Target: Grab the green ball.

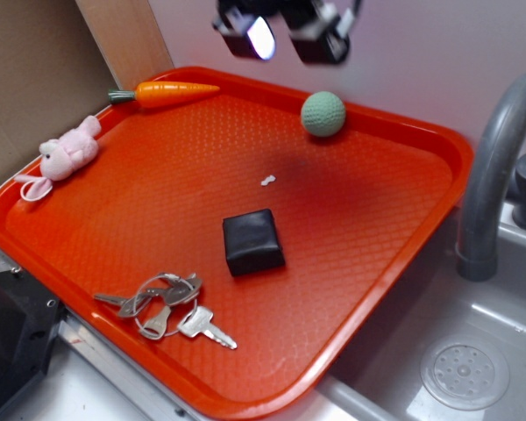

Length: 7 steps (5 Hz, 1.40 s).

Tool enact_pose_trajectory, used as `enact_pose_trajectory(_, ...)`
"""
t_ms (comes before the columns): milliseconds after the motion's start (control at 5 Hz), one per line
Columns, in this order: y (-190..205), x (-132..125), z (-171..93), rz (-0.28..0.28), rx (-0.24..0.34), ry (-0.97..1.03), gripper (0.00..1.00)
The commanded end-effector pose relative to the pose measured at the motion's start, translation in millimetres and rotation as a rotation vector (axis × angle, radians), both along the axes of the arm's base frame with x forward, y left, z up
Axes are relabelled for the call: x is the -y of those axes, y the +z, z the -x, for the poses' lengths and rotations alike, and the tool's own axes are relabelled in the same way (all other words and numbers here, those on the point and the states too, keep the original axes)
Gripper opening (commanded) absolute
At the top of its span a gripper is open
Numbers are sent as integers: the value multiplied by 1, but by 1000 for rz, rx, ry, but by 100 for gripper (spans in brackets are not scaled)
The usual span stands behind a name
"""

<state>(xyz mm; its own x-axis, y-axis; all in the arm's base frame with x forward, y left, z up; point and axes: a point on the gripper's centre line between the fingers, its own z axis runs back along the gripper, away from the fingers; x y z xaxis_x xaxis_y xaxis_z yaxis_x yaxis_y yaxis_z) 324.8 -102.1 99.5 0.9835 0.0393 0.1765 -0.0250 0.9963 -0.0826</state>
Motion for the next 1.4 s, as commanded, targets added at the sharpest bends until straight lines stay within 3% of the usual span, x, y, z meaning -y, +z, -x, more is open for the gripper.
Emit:
enact_pose_trajectory(0,-19,14,-36,-59,74,-36,100)
enact_pose_trajectory(200,-23,6,-40,-92,76,-2,0)
enact_pose_trajectory(600,-46,-21,-47,-89,57,53,0)
enact_pose_trajectory(800,-42,-25,-44,-87,81,63,0)
enact_pose_trajectory(1000,-2,-24,-24,-29,164,57,0)
enact_pose_trajectory(1200,47,-25,6,77,209,72,0)
